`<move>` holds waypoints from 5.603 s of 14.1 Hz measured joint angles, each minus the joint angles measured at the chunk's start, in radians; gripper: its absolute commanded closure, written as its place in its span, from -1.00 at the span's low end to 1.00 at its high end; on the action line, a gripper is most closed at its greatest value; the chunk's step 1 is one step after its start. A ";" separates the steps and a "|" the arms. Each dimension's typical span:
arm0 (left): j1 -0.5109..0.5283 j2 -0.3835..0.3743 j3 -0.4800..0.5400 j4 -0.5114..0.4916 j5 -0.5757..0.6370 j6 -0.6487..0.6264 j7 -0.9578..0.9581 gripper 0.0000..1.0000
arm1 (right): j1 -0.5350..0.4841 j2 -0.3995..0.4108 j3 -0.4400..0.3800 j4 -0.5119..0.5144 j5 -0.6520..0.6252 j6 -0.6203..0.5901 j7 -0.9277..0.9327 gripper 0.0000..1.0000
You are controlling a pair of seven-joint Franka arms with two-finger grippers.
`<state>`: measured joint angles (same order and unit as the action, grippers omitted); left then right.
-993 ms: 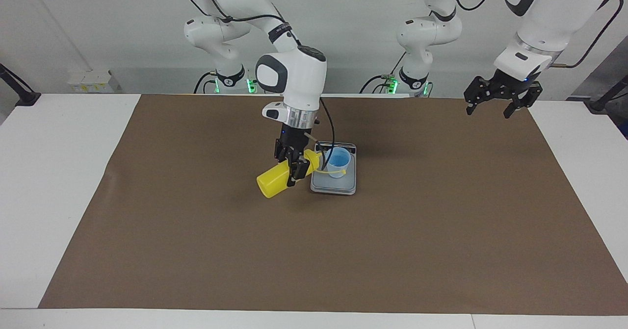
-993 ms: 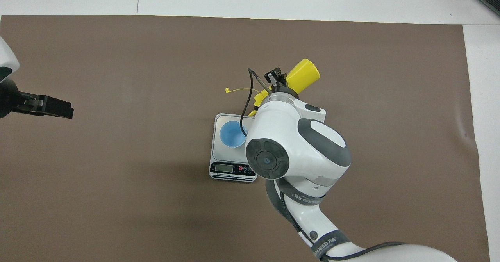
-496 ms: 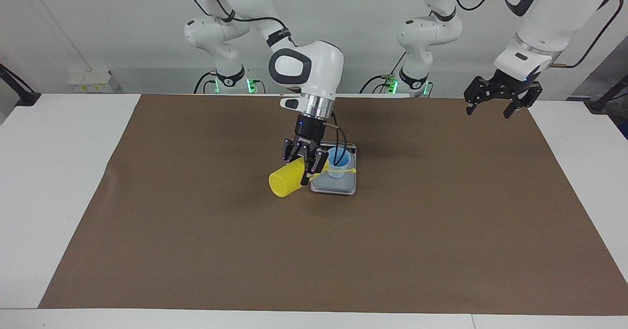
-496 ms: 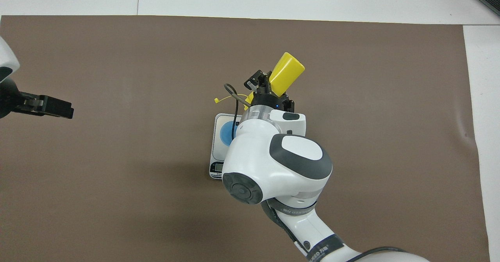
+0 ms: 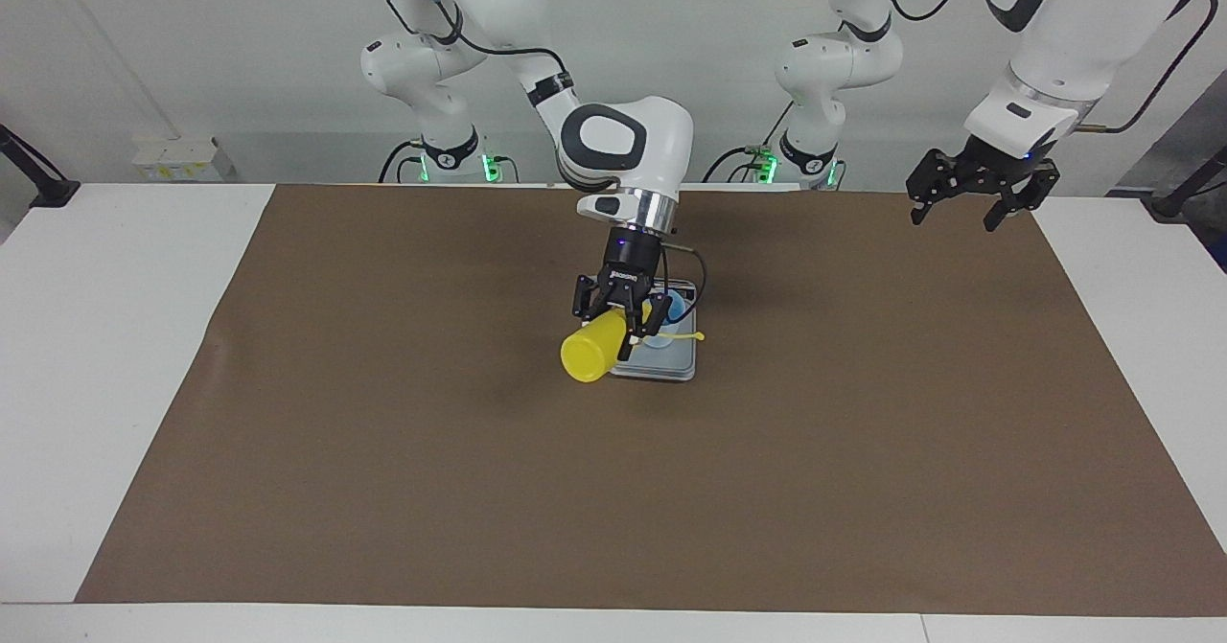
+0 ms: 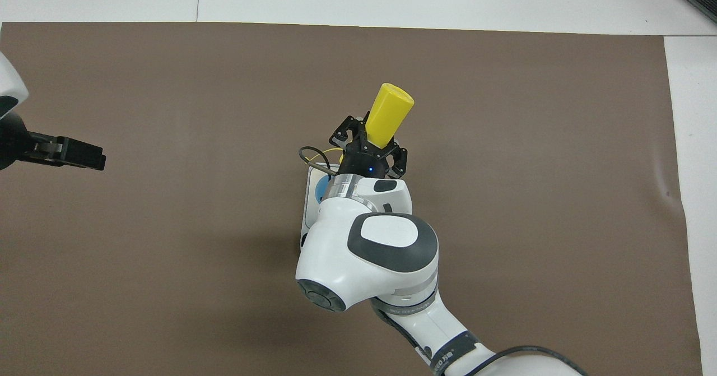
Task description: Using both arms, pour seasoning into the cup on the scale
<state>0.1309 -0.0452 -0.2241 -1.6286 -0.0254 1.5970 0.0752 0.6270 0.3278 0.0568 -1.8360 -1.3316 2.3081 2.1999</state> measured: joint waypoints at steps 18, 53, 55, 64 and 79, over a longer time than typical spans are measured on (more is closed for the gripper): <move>0.000 0.001 -0.002 -0.002 0.001 0.000 0.000 -1.00 | -0.075 -0.111 -0.003 0.040 0.667 0.072 0.025 1.00; 0.000 0.001 -0.007 -0.002 0.033 -0.001 0.029 -1.00 | -0.961 -0.063 -0.013 -0.278 2.214 -0.550 -1.636 -1.00; 0.000 0.001 -0.007 -0.002 0.033 -0.001 0.029 -1.00 | -0.960 -0.083 -0.011 -0.256 2.128 -0.532 -1.635 -1.00; 0.000 0.001 -0.007 -0.002 0.033 -0.001 0.029 -1.00 | -0.960 -0.274 -0.009 -0.202 1.796 -0.476 -1.735 -1.00; 0.000 0.001 -0.008 -0.002 0.033 -0.001 0.029 -1.00 | -0.607 -0.400 0.011 0.051 1.370 -0.546 -1.791 -1.00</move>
<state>0.1308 -0.0443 -0.2317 -1.6303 0.0074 1.5962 0.1041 0.0200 -0.0725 0.0675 -1.7850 0.0379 1.7620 0.4087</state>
